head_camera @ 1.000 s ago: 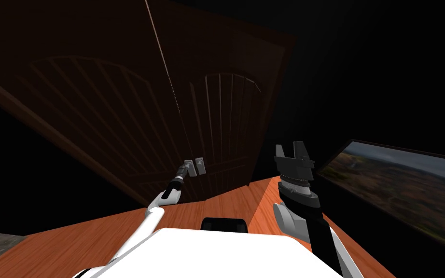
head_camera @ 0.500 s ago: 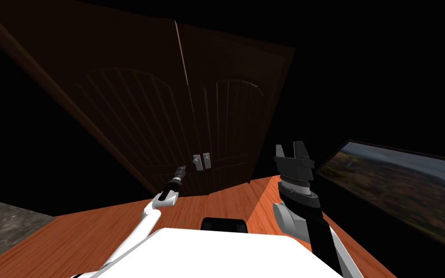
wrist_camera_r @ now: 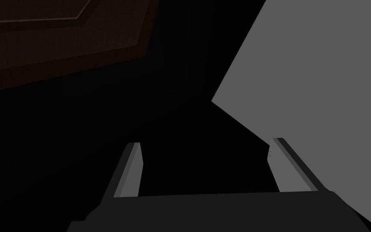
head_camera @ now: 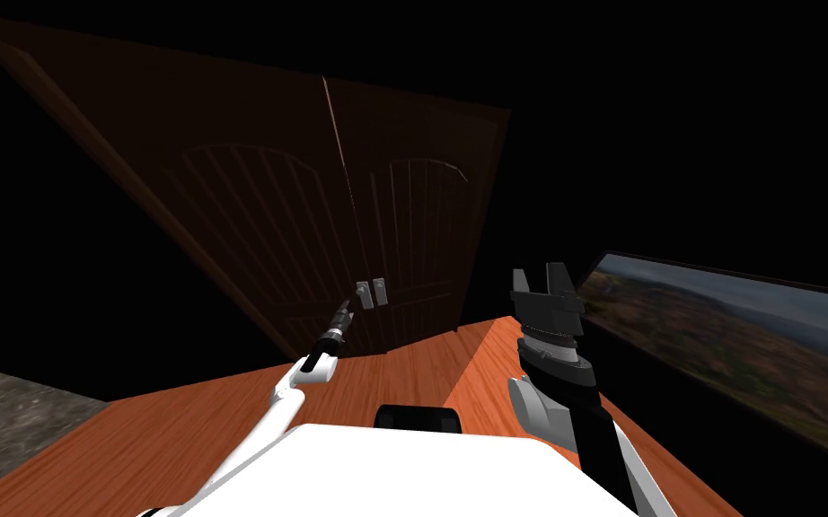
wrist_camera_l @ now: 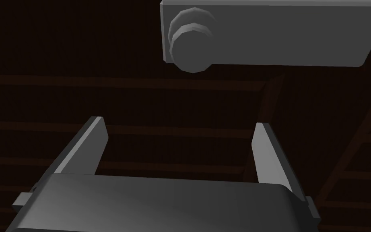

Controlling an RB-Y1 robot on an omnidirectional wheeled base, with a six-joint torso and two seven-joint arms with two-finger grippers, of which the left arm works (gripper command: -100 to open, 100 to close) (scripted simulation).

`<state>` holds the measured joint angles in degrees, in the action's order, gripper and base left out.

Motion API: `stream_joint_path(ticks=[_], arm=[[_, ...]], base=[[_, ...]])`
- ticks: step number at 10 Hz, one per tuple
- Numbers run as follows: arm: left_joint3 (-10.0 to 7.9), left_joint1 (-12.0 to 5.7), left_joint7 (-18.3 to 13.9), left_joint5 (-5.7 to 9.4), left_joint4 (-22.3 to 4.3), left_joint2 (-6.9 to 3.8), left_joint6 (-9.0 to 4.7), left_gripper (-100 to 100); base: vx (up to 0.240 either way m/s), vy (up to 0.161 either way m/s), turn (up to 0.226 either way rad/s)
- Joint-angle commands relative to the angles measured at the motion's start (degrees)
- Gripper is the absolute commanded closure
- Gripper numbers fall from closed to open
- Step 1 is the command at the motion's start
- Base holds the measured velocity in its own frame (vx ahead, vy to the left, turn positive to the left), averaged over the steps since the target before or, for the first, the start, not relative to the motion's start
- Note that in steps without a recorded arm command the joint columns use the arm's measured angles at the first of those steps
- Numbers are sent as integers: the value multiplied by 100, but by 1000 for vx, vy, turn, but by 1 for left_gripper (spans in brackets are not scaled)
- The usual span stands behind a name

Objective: Pull the door open

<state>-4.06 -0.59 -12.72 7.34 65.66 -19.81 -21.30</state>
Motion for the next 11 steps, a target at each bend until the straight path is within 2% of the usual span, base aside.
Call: stream_joint_path(ticks=[1, 2, 4, 5, 9, 11], arm=[[0, 0, 0, 0, 0, 0, 0, -100], [-161, 89, 24, 22, -113, -85, -1, -100], [-342, 157, 64, 43, -251, -164, -6, -100], [-382, 153, 80, 44, -291, -169, -13, -100], [-308, 13, 107, 21, -290, -66, -42, -100], [-180, -121, 112, -6, -234, 44, -63, -100]], base=[[-70, -40, -6], [-18, 80, 190], [29, 180, 169], [122, 141, 26], [188, 11, -69], [229, -101, -158]])
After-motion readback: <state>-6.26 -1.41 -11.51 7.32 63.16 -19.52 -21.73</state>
